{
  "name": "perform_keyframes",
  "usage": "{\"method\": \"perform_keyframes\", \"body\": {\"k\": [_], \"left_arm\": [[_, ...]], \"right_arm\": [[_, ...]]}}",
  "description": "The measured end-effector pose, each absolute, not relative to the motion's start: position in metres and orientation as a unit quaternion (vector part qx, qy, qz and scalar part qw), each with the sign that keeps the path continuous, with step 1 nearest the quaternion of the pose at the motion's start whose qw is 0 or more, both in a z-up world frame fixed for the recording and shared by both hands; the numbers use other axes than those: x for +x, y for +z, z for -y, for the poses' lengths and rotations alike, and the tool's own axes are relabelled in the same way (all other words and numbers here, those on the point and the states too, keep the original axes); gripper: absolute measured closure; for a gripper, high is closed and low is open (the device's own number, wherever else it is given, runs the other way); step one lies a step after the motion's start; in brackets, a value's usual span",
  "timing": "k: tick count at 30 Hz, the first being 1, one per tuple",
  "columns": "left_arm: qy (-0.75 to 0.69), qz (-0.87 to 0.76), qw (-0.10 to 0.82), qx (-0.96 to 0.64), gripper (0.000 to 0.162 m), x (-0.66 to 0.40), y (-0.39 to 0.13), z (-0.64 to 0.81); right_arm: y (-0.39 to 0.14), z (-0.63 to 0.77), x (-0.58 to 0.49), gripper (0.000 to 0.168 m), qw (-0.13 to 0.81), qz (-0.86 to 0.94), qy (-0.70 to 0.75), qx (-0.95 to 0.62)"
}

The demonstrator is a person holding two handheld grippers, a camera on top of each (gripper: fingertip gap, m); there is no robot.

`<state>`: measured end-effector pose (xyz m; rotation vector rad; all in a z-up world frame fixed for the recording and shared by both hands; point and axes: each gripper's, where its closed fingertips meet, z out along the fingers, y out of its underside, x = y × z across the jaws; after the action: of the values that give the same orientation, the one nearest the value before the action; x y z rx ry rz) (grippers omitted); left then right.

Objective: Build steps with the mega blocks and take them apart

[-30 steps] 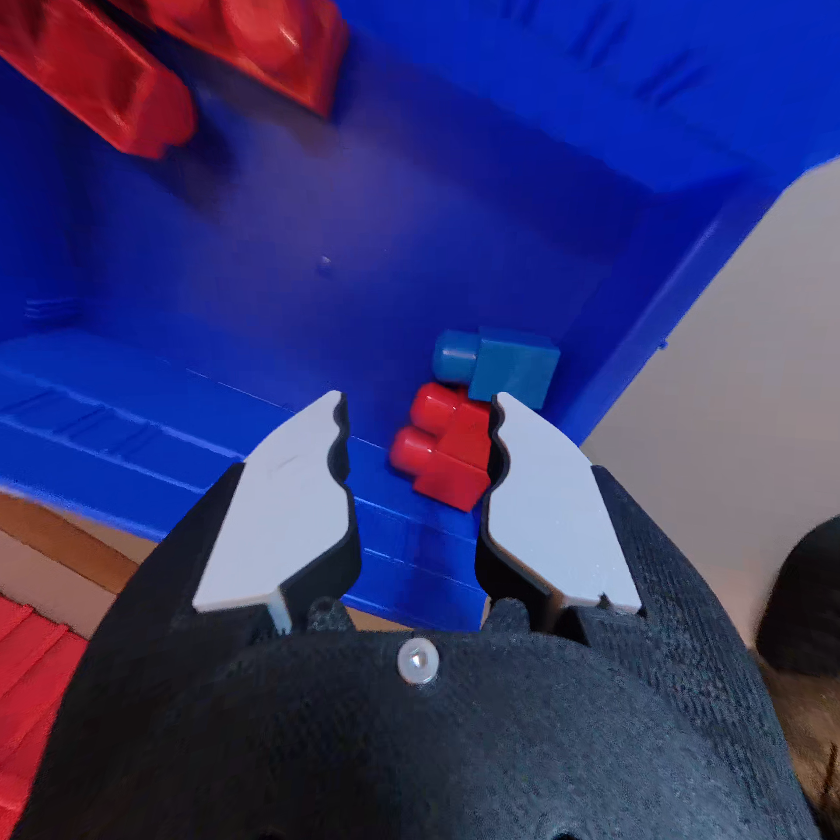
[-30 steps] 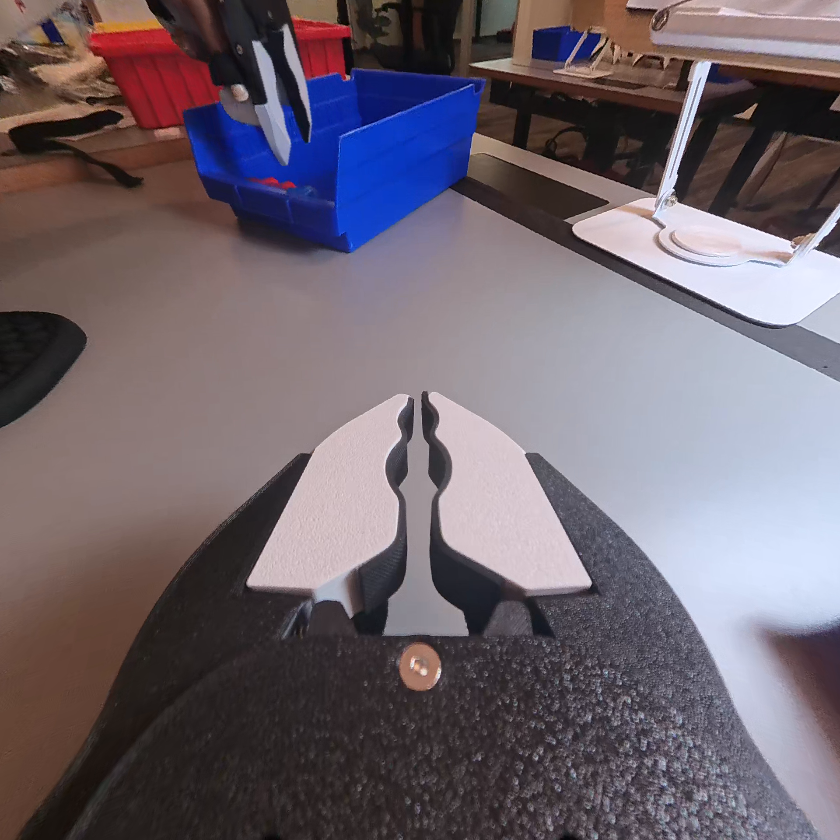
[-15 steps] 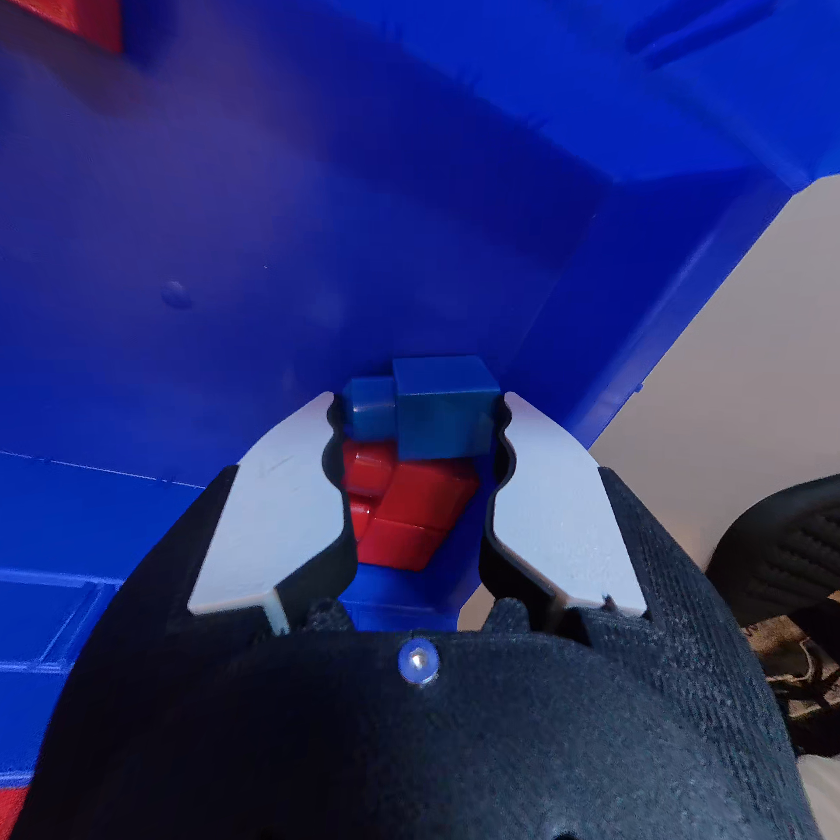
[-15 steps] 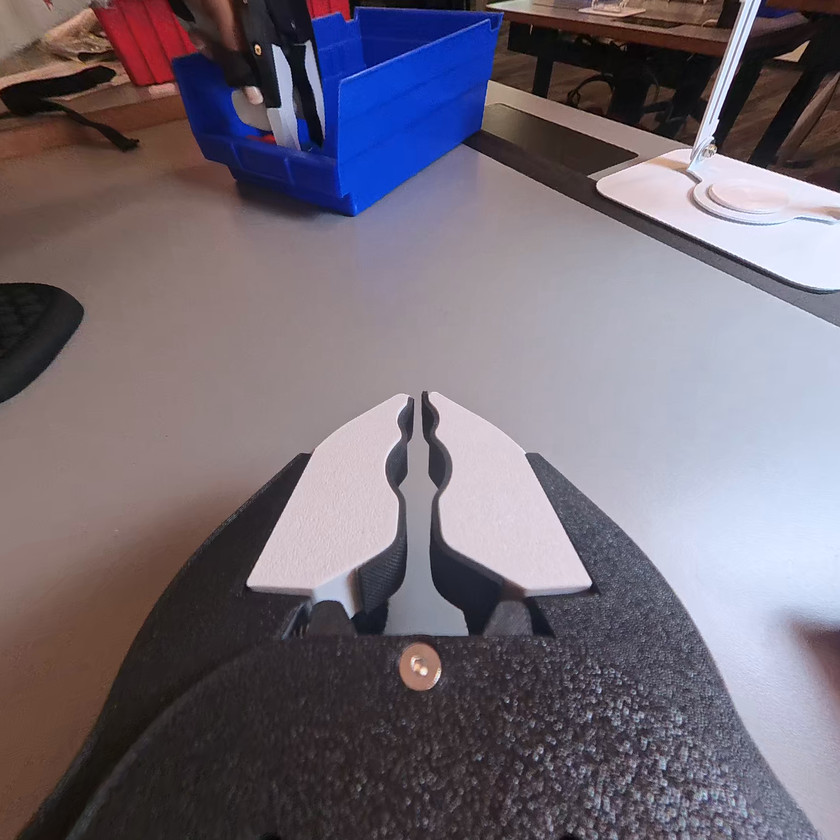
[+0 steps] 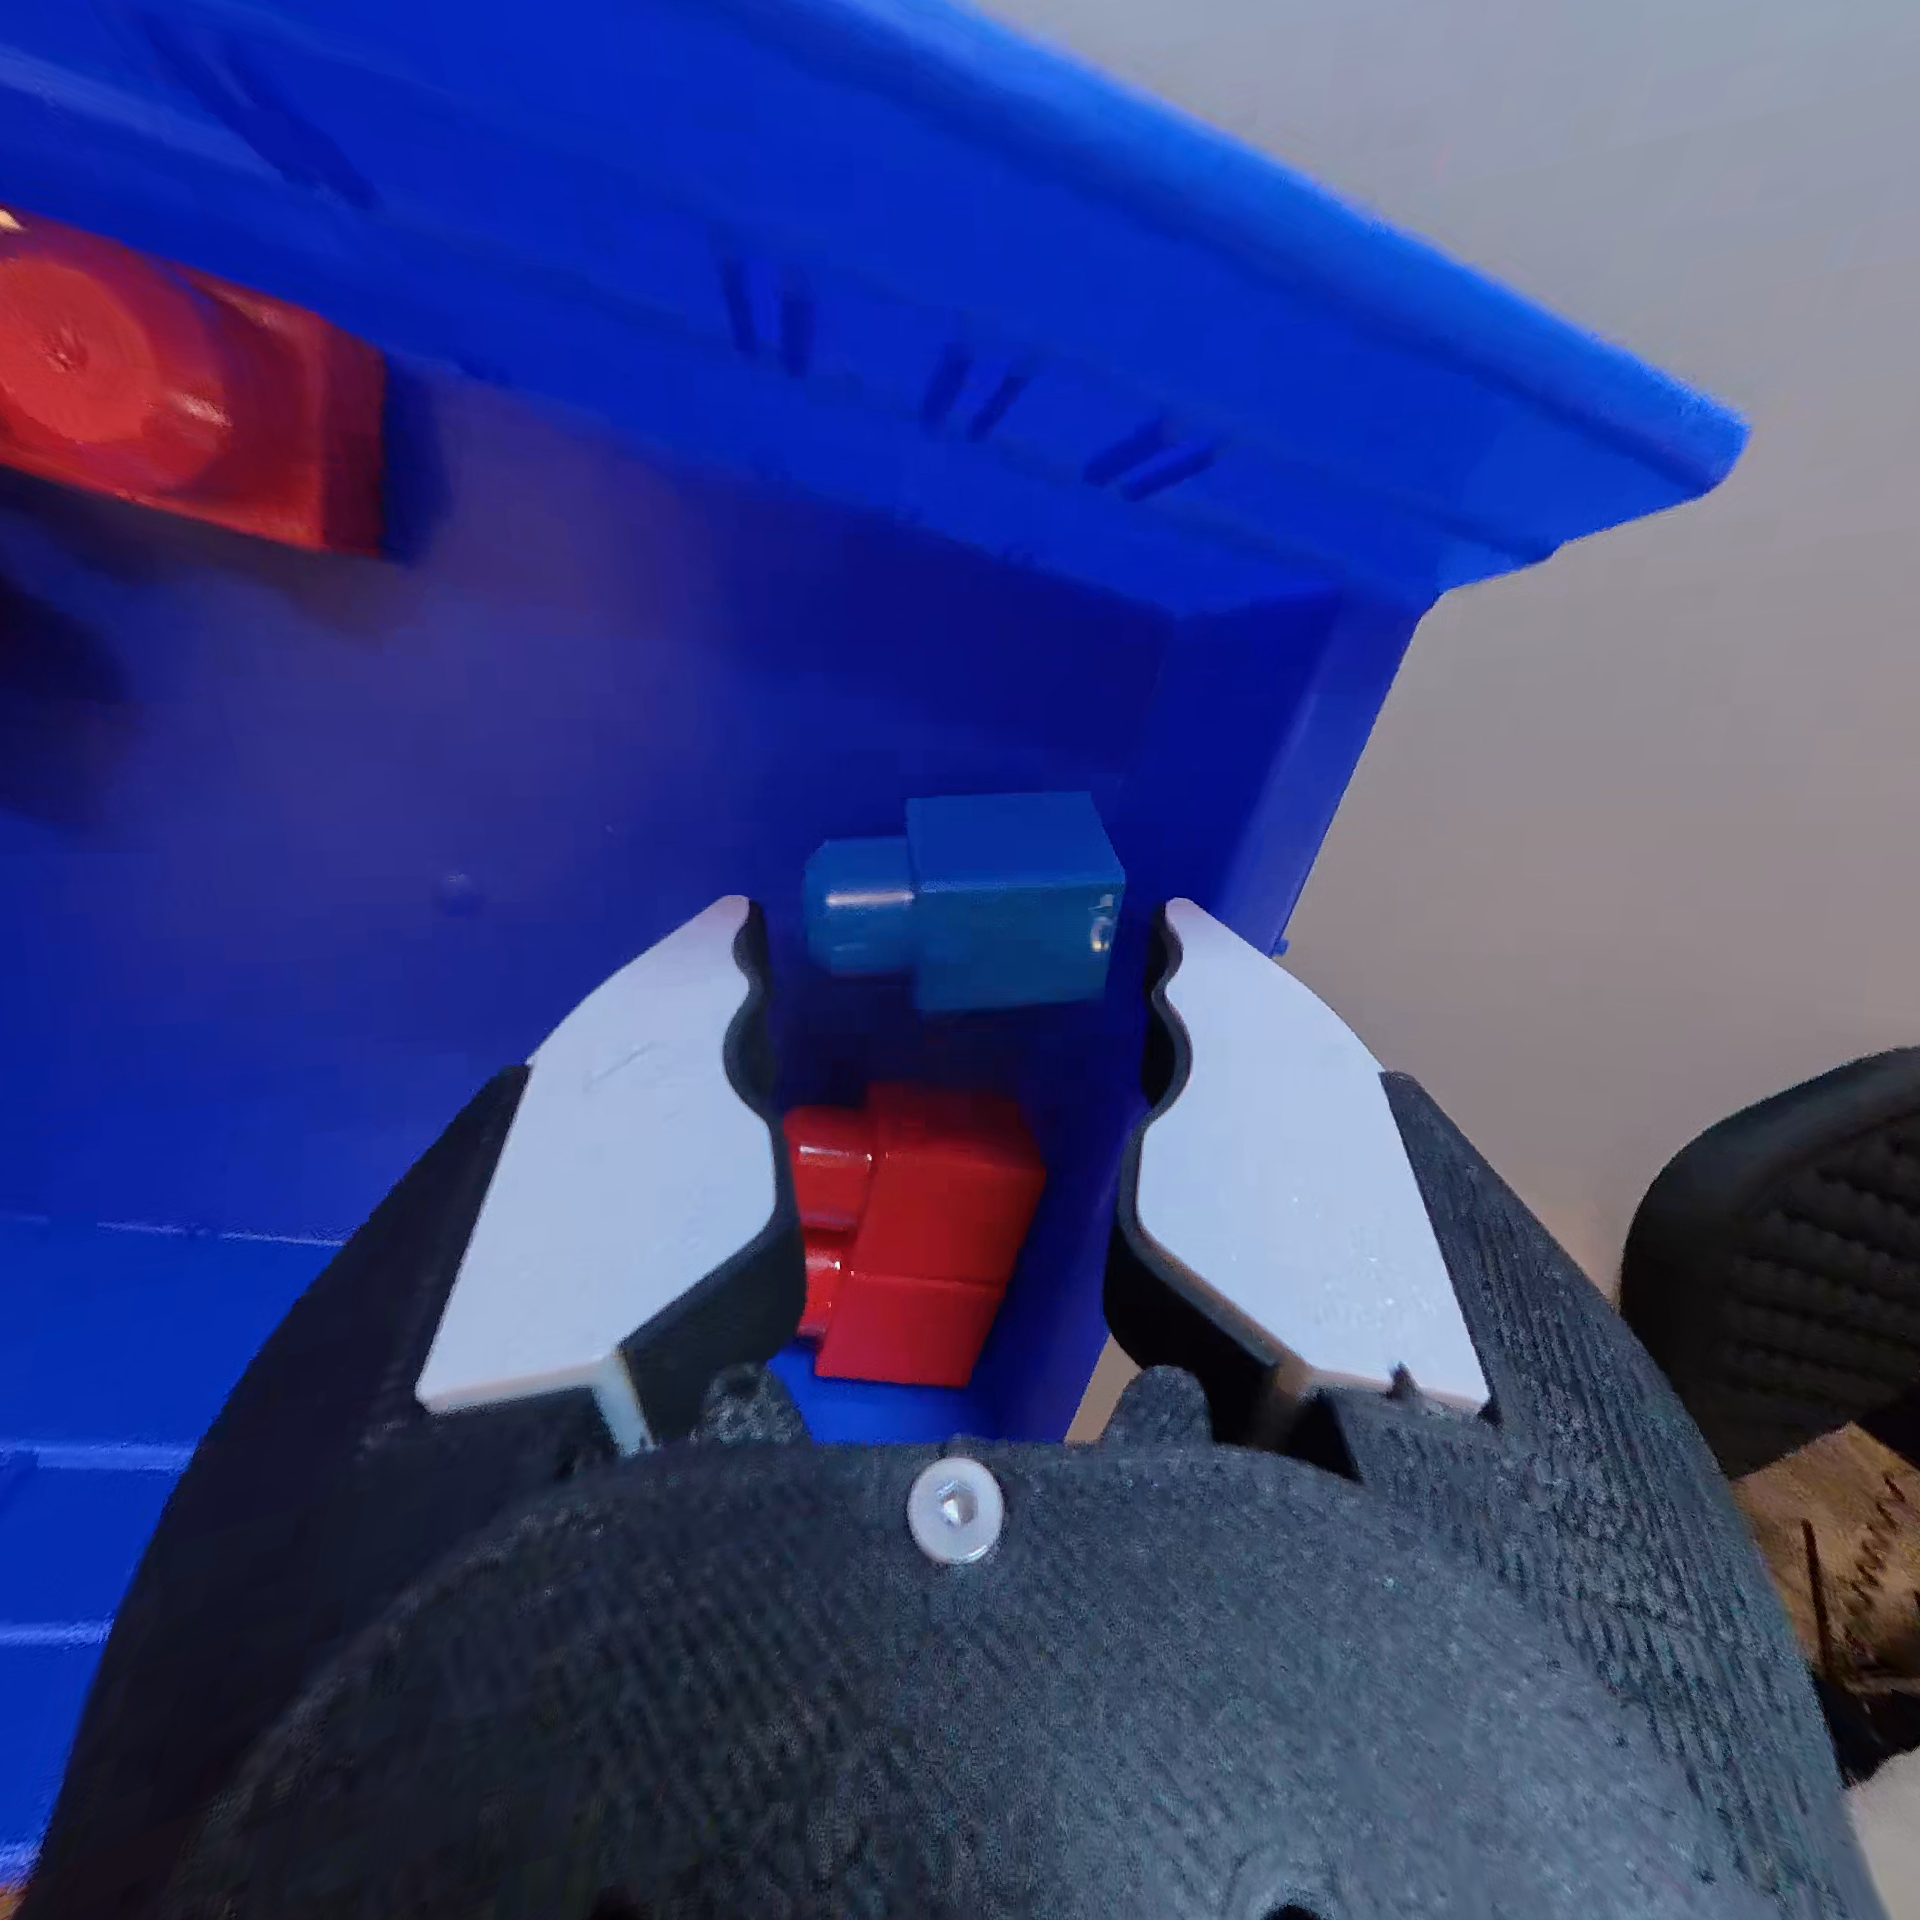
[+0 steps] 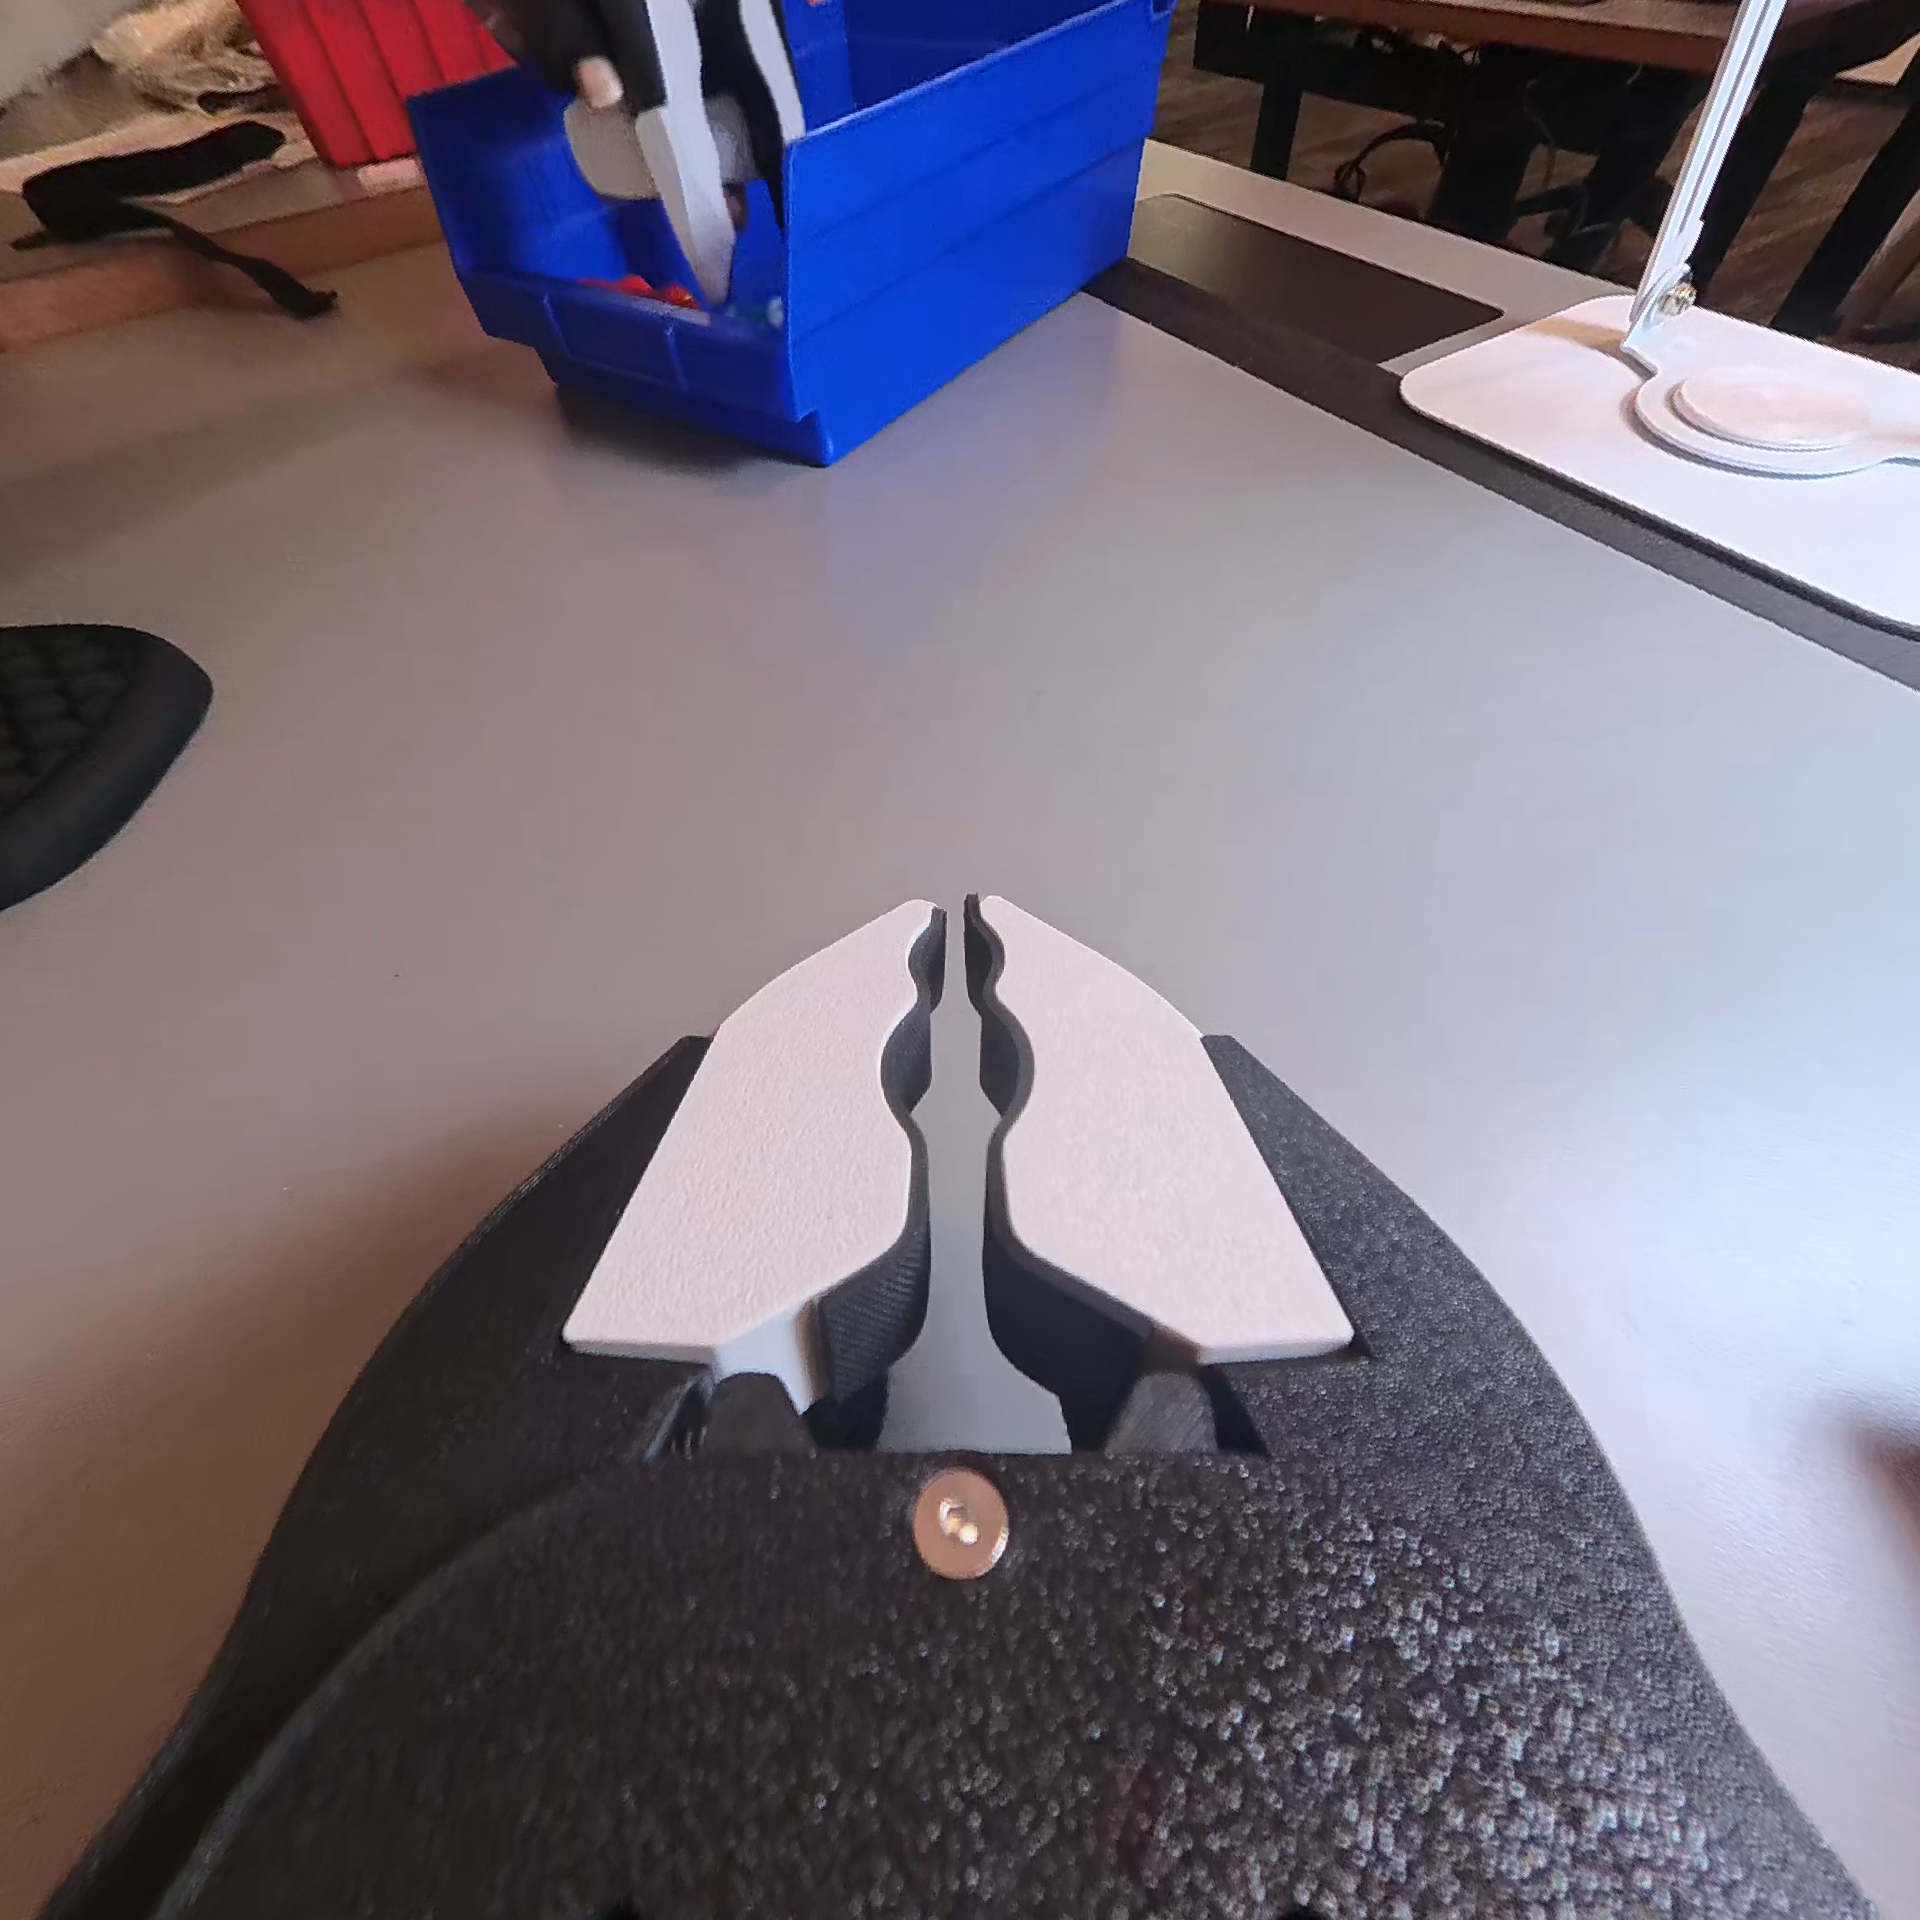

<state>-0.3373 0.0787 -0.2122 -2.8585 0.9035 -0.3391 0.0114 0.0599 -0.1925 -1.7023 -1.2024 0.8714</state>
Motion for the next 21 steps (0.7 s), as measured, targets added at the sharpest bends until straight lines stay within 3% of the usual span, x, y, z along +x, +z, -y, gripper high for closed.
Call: {"method": "perform_keyframes", "body": {"k": [3, 7, 15, 17, 20, 21], "left_arm": [[-0.111, -0.282, 0.127, -0.944, 0.089, -0.339, -0.200, -0.103], [0.001, -0.248, 0.221, -0.943, 0.092, -0.379, -0.187, -0.151], [0.051, -0.074, 0.247, -0.965, 0.086, -0.432, -0.227, -0.196], [0.061, -0.062, 0.246, -0.965, 0.096, -0.438, -0.239, -0.200], [0.075, -0.065, 0.295, -0.950, 0.147, -0.443, -0.236, -0.212], [0.066, -0.064, 0.302, -0.949, 0.148, -0.441, -0.235, -0.213]], "right_arm": [[-0.195, -0.059, 0.011, 0.165, 0.423, 0.482, 0.350, -0.683], [-0.197, -0.060, 0.011, 0.165, 0.418, 0.483, 0.350, -0.685], [-0.201, -0.064, 0.013, 0.165, 0.412, 0.472, 0.354, -0.694], [-0.202, -0.066, 0.014, 0.165, 0.409, 0.468, 0.355, -0.698], [-0.205, -0.068, 0.014, 0.165, 0.403, 0.462, 0.359, -0.704], [-0.205, -0.069, 0.014, 0.165, 0.401, 0.461, 0.361, -0.705]]}}
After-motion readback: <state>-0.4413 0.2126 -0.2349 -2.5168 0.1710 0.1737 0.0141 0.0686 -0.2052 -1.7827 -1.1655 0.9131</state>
